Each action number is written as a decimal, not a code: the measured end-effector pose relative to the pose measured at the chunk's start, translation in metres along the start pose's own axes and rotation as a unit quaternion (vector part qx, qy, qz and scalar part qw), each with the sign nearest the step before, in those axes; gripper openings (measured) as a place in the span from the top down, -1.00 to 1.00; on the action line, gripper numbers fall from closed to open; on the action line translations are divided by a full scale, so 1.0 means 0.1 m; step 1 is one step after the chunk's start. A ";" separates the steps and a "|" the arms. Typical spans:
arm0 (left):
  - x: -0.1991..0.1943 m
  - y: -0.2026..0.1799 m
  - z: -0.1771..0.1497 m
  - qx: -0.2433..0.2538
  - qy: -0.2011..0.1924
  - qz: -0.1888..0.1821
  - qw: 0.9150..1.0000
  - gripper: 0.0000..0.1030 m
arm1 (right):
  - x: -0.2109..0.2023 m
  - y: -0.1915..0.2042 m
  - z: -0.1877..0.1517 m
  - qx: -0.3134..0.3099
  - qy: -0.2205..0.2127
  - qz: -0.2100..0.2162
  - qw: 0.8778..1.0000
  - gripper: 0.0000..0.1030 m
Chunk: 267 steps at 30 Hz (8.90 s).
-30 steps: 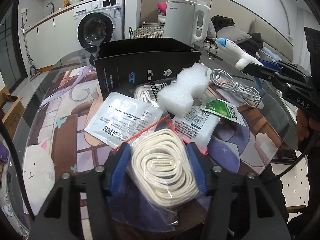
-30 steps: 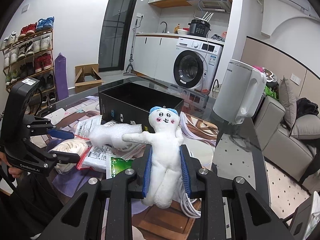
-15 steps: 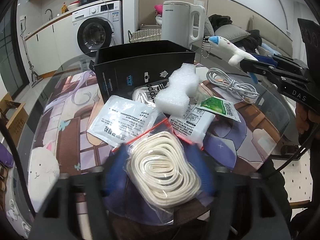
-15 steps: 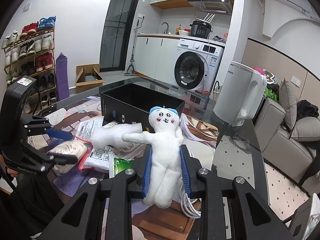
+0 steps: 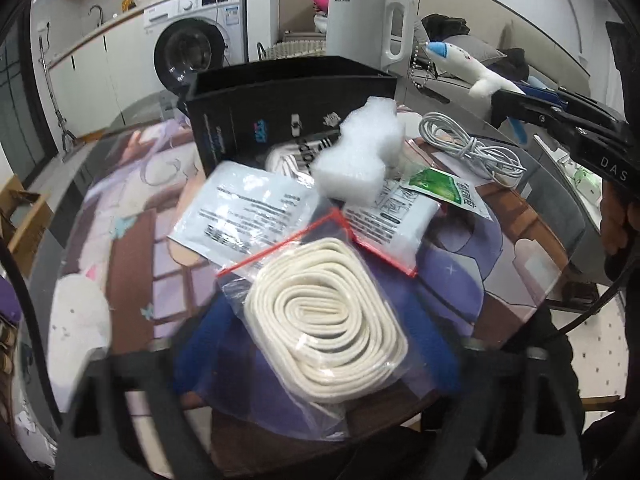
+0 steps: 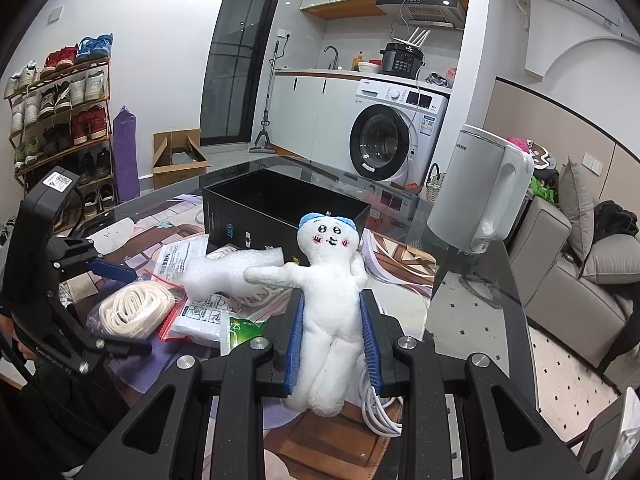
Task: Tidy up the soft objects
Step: 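Carry the rope bag with the left gripper while the right carries the doll over the black box, then open the left gripper over the black box while the right releases the doll inside, then reach the right gripper to the white cable coil and close on it, then grasp the white medicine sachet with the left gripper while the right holds the cable, then carry the sachet with the left gripper while the right carries the cable over the box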
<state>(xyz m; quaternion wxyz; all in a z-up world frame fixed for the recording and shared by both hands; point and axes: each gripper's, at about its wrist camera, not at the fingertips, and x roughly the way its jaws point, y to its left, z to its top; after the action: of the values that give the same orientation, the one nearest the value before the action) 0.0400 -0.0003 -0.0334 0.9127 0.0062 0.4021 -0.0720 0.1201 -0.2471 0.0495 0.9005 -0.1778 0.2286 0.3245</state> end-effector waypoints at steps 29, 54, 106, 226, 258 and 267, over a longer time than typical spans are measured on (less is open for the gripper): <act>-0.56 0.24 0.62 -0.021 -0.139 0.006 0.990 0.04 | 0.14 -0.01 0.26 0.069 -0.004 0.039 0.997 0.49; 0.19 0.49 1.45 -0.022 -0.137 0.029 0.990 0.04 | 0.98 -0.11 0.84 0.064 0.021 0.041 0.997 0.49; -0.26 0.40 0.83 -0.023 -0.139 0.027 0.990 -1.00 | 0.27 -0.60 0.08 0.129 0.059 0.011 0.990 -0.99; 0.39 0.56 0.57 0.023 0.016 -0.016 0.999 -0.09 | 0.70 -0.47 -0.21 0.101 0.120 0.049 0.986 0.33; -0.20 0.66 0.83 -0.054 -0.106 -0.020 0.993 -0.09 | 0.37 -0.27 0.09 0.086 0.054 0.064 0.993 0.33; -0.26 0.60 0.90 -0.056 -0.127 -0.009 0.990 -0.09 | 0.36 -0.18 0.31 0.082 0.028 0.073 0.994 0.33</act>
<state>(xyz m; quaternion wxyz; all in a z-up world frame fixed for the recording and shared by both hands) 0.0969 0.0564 0.0439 0.9545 -0.0581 0.2867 -0.0578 0.1666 -0.2275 0.0595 0.8792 -0.0948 0.2920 0.3643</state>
